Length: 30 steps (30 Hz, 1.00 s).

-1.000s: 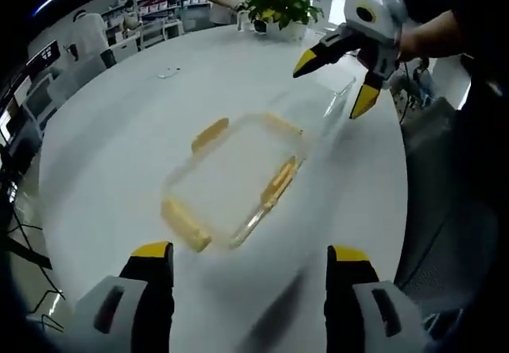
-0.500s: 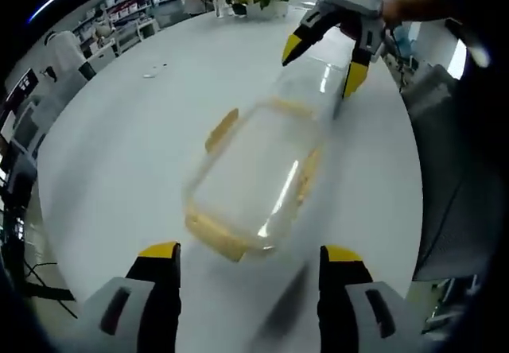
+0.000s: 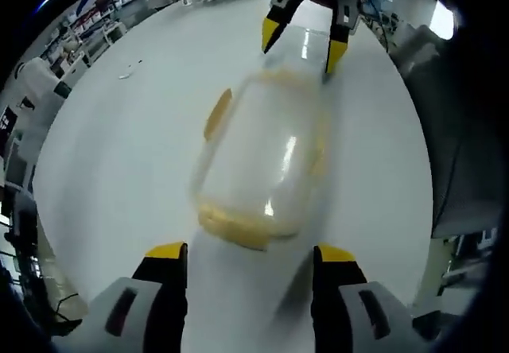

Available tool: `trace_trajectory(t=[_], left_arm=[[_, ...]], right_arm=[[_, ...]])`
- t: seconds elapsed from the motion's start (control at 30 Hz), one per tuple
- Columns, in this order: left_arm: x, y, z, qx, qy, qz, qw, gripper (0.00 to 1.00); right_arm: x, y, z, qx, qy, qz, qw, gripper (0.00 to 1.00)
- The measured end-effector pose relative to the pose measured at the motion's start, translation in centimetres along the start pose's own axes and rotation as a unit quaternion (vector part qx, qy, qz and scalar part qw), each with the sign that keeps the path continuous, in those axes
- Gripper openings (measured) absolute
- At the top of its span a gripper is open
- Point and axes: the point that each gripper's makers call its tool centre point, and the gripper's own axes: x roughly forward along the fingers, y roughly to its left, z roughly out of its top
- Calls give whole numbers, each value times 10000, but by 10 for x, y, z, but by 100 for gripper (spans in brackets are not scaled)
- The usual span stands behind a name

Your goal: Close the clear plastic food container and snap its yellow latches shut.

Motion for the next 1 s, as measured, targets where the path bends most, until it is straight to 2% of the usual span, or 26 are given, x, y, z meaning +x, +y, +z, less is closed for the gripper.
trace_trajectory(t=[0.17,0.33,0.37,0.57,0.67,0.8,0.93,1.0], left_arm=[[5,6,8,232,-28,-66,9997,56],[14,0,6,955,196,-445,9942,48],[13,1,11,824,83,-453,9955,46],[15,0,13,897,122,-588,9942,44],[16,-3,14,987,85,-695,9927,40],[16,-7,12,897,131,-827,9924,33],[16,-8,12,812,179,-836,9930,33],[16,-8,13,765,199,-836,9934,33]], right_arm=[[5,-4,3,211,37,38,9998,47],[10,-2,-2,111,307,134,9994,47],[11,-1,-3,81,370,177,9991,47],[19,0,-6,-58,634,238,9977,47],[21,-1,-9,-4,788,279,9965,42],[24,-1,-8,-5,857,313,9958,40],[23,0,-7,-107,977,387,9944,39],[24,2,-6,-330,1043,440,9930,39]])
